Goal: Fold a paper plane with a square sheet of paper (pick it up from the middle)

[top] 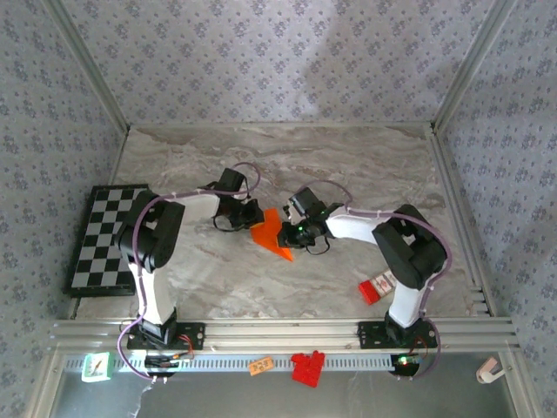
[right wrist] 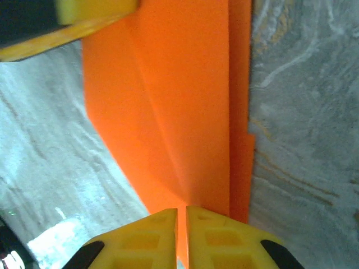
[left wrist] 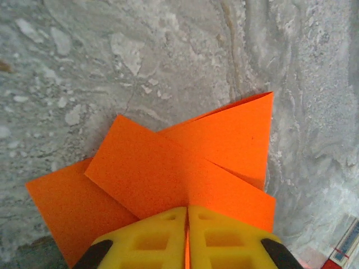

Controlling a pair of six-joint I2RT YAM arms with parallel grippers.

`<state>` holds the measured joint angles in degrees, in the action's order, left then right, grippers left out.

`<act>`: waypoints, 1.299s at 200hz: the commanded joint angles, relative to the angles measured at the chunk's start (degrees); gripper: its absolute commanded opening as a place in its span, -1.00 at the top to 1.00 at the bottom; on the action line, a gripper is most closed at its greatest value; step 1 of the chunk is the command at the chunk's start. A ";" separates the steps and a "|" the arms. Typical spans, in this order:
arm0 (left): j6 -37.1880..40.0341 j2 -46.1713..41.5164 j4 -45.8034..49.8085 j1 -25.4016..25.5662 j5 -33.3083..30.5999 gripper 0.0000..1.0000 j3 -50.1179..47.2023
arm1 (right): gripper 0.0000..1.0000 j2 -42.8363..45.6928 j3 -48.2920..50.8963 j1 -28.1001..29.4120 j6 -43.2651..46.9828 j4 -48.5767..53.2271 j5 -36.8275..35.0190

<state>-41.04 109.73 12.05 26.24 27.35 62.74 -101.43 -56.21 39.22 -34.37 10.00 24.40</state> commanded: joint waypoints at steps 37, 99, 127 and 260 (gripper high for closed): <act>0.49 3.71 9.04 1.66 -8.37 0.80 2.73 | 0.72 3.00 -1.92 -0.32 -2.54 -2.81 -4.38; -0.75 4.43 10.85 2.33 -11.22 0.83 2.83 | 0.83 -3.45 -4.09 1.14 -2.54 -3.01 -2.13; -0.87 4.77 11.50 2.41 -12.11 0.83 2.68 | 0.84 -5.16 -4.04 1.11 -2.38 -2.88 -2.40; -0.38 6.11 13.96 2.37 -16.30 0.85 2.46 | 0.84 5.06 10.92 1.29 -4.83 -0.55 1.52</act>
<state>-41.63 110.96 19.35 28.95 19.68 67.70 -99.24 -48.31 40.05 -37.89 4.51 24.36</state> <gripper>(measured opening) 0.074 0.080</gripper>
